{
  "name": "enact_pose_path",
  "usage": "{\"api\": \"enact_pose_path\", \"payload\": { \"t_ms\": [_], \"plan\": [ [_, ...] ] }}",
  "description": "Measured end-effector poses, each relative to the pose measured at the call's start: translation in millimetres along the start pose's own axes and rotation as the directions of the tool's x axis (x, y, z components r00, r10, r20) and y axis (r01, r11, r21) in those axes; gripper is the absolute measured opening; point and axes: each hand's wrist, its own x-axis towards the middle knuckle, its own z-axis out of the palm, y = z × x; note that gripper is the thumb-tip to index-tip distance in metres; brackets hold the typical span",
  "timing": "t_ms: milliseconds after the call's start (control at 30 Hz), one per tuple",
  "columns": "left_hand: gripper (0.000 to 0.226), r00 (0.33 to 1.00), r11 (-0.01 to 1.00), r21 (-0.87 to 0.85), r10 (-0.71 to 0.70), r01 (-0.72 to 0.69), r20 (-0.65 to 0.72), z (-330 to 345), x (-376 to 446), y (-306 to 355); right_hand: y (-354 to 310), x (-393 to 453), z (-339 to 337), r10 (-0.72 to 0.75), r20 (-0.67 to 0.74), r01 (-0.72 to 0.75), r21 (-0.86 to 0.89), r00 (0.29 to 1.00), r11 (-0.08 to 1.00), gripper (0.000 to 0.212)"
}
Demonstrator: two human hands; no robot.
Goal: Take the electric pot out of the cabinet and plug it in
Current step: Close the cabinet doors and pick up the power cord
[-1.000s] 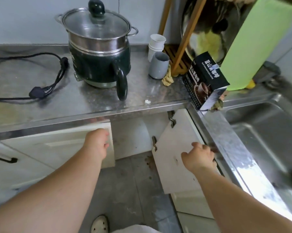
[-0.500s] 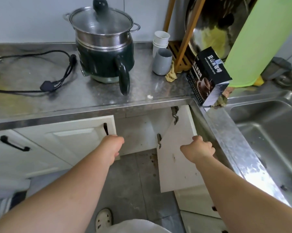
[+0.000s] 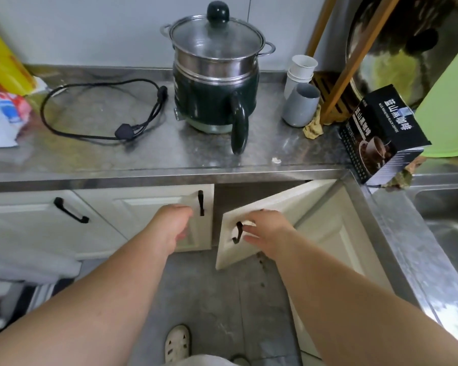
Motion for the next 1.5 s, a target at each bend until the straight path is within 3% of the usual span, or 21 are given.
{"api": "enact_pose_path", "payload": {
  "t_ms": [67,133,267,367,467,600,700,767,833,900,1033,1233,1333,1433,1500],
  "plan": [
    [0.022,1.0,0.999,-0.051,-0.007,0.007,0.01,-6.2,6.2,4.6,-12.2,6.2,13.3,0.024,0.062,-0.032,0.122,0.998,0.992,0.011],
    [0.024,1.0,0.994,-0.105,-0.013,0.013,0.008,-12.2,15.7,12.3,-22.6,16.1,25.0,0.038,0.089,-0.056,0.204,0.995,0.977,0.013],
    [0.039,0.999,0.96,-0.278,-0.028,0.032,0.018,-18.4,28.4,26.6,-37.5,28.8,38.1,0.006,0.129,-0.045,0.299,0.992,0.953,0.047],
    [0.049,0.998,0.932,-0.358,-0.045,0.058,0.045,-19.2,30.4,33.1,-46.5,33.3,43.5,0.013,0.132,-0.062,0.374,0.991,0.926,0.047],
    [0.032,0.992,0.91,-0.398,-0.094,0.119,0.082,-15.6,28.6,35.3,-48.4,37.3,48.4,0.047,0.08,-0.081,0.494,0.996,0.866,0.032],
    [0.027,0.988,0.9,-0.409,-0.117,0.15,0.104,-11.4,26.5,40.4,-50.3,36.1,53.5,0.066,0.097,-0.109,0.558,0.993,0.822,0.033],
    [0.021,0.981,0.96,-0.216,-0.156,0.179,0.117,-19.5,26.9,41.3,-55.9,31.3,51.8,0.103,0.027,-0.106,0.387,0.994,0.916,0.018],
    [0.012,0.977,0.983,-0.01,-0.181,0.183,0.114,-31.2,25.6,42.7,-62.5,20.0,50.8,0.108,-0.059,-0.1,0.129,0.992,0.987,0.015],
    [0.011,0.974,0.979,0.11,-0.185,0.171,0.131,-43.3,23.0,49.4,-68.6,7.1,53.7,0.077,-0.088,-0.088,-0.127,0.993,0.988,0.014],
    [0.016,0.978,0.986,0.125,-0.131,0.111,0.163,-59.7,17.8,64.6,-80.8,-11.4,61.2,0.009,-0.057,-0.024,-0.258,0.998,0.966,0.017],
    [0.011,0.985,0.997,0.055,0.04,-0.05,0.169,-89.4,1.6,107.0,-120.6,-42.1,80.6,-0.114,0.002,0.108,-0.332,0.994,0.937,0.012],
    [0.014,0.95,0.953,-0.003,0.302,-0.303,0.084,-146.2,-13.3,162.5,-182.5,-76.4,126.5,-0.285,0.08,0.296,-0.293,0.955,0.909,0.011],
    [0.017,0.948,0.945,0.067,0.319,-0.319,0.014,-166.7,-6.4,167.4,-192.5,-75.4,150.3,-0.311,0.123,0.335,-0.333,0.942,0.882,0.021],
    [0.019,0.949,0.926,0.238,0.312,-0.294,-0.04,-174.5,8.1,162.3,-196.0,-60.3,169.1,-0.294,0.204,0.352,-0.375,0.934,0.858,0.014],
    [0.015,0.946,0.895,0.343,0.321,-0.286,-0.049,-172.5,22.5,161.8,-198.6,-44.9,178.4,-0.286,0.246,0.369,-0.429,0.926,0.825,0.022]
  ]
}}
